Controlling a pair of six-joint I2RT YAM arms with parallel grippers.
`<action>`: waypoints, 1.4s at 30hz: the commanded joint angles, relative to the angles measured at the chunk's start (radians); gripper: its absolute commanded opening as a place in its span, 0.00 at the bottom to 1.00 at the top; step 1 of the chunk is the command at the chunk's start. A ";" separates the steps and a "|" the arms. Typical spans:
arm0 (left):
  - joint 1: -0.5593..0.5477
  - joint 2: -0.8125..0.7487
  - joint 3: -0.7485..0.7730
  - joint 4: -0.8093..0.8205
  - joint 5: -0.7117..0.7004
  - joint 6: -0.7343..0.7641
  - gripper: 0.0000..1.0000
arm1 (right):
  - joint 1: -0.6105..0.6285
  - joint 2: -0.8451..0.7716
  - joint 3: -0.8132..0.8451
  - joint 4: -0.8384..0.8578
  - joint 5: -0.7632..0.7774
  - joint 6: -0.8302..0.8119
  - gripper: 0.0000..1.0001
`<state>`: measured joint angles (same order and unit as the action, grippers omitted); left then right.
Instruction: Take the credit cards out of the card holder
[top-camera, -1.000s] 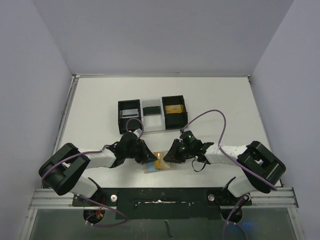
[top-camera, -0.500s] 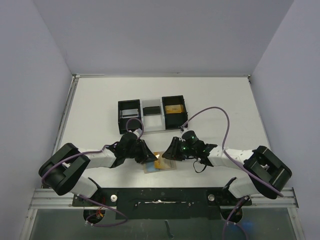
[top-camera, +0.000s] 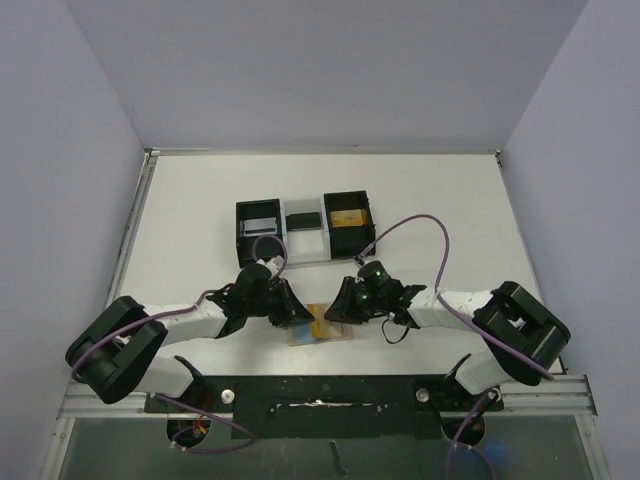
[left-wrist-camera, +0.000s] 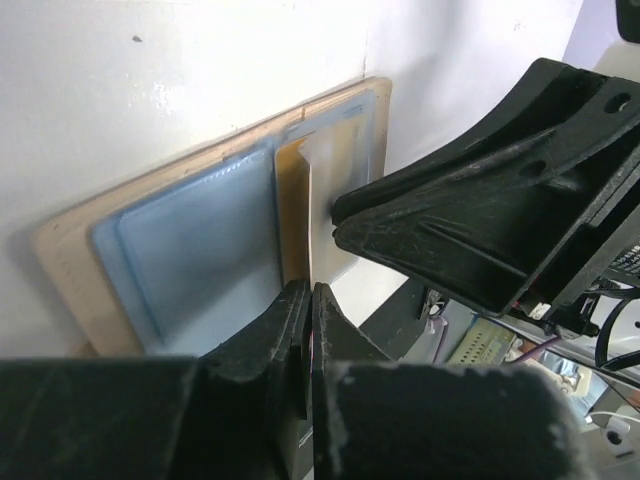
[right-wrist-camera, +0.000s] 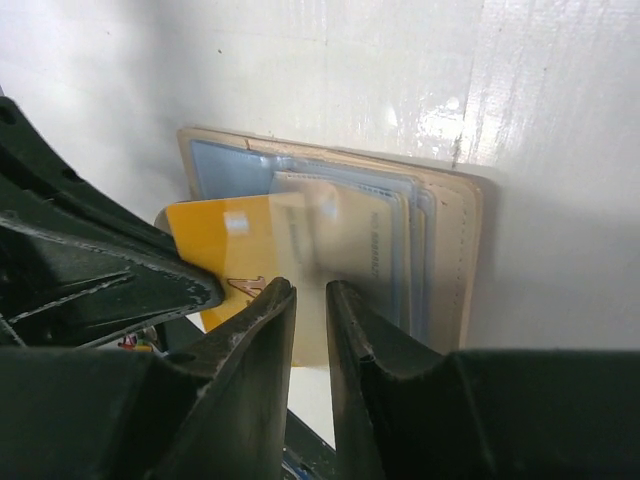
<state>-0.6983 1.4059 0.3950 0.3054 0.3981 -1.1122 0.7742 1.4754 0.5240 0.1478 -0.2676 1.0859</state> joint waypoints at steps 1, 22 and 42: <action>0.009 -0.086 0.021 -0.091 -0.052 0.041 0.00 | 0.005 -0.061 0.033 -0.067 0.069 -0.018 0.24; -0.002 -0.445 0.174 -0.312 -0.239 0.283 0.00 | -0.046 -0.495 -0.088 0.137 0.265 -0.276 0.76; 0.032 -0.442 -0.001 0.309 0.035 0.115 0.00 | -0.269 -0.348 -0.075 0.571 -0.504 -0.137 0.82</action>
<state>-0.6868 0.9684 0.4076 0.3798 0.3618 -0.9386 0.4988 1.0779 0.4034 0.5514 -0.6121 0.9058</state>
